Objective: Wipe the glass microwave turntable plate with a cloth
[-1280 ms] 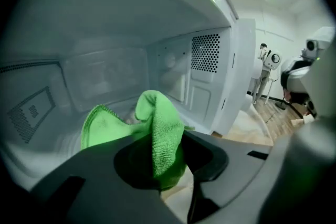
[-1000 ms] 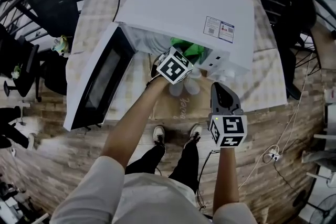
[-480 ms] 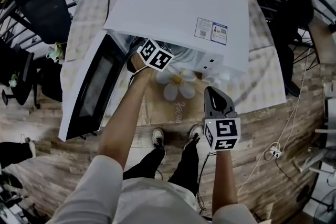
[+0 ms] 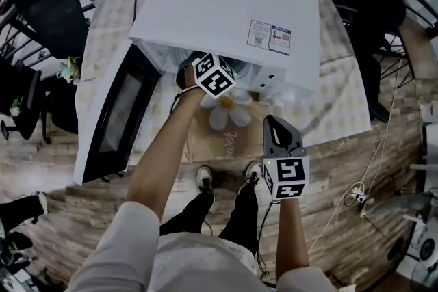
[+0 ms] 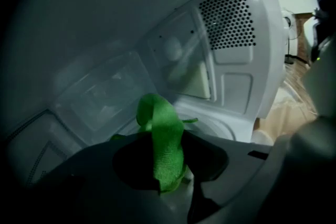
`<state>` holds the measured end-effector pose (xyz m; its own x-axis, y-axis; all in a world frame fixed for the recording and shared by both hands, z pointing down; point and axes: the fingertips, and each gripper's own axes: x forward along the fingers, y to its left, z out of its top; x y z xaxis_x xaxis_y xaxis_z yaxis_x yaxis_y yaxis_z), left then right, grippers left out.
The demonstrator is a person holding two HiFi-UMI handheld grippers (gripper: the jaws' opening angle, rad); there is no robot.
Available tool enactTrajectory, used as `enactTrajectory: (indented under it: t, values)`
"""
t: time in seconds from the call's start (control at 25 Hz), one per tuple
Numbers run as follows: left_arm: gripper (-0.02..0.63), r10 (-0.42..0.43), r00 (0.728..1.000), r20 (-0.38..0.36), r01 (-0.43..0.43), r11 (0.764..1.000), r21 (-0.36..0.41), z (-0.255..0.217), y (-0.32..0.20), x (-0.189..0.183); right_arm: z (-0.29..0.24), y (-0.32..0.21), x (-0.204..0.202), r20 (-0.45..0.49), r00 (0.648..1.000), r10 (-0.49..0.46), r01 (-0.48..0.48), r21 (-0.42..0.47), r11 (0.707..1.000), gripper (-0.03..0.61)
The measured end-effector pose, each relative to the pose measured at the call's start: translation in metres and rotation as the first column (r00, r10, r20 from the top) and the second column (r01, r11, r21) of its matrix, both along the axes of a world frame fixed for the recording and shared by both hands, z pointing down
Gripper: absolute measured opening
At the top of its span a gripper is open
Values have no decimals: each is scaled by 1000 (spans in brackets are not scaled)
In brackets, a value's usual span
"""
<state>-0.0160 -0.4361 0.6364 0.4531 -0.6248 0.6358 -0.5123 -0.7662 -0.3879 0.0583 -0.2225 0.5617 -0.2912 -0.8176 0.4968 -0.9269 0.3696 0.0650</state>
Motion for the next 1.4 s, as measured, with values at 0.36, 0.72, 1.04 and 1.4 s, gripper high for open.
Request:
enactTrajectory:
  t: [0.36, 0.72, 1.04, 1.4]
  values:
    - [127, 117, 992, -42, -120, 988, -92, -2, 75, 10, -13, 9, -1, 7, 1000, -8, 8, 11, 1000, 14]
    - [127, -157, 926, -342, 90, 975, -205, -51, 139, -44, -96, 4, -3, -3, 995, -95, 95, 99, 990, 14]
    - [129, -329, 779, -533, 316, 941, -119, -173, 203, -105, -190, -1, -8, -88, 974, -207, 222, 227, 948, 14]
    - [129, -336, 693, -638, 477, 877, 56, -310, 239, -151, -284, -2, -38, -162, 926, -340, 376, 357, 855, 14]
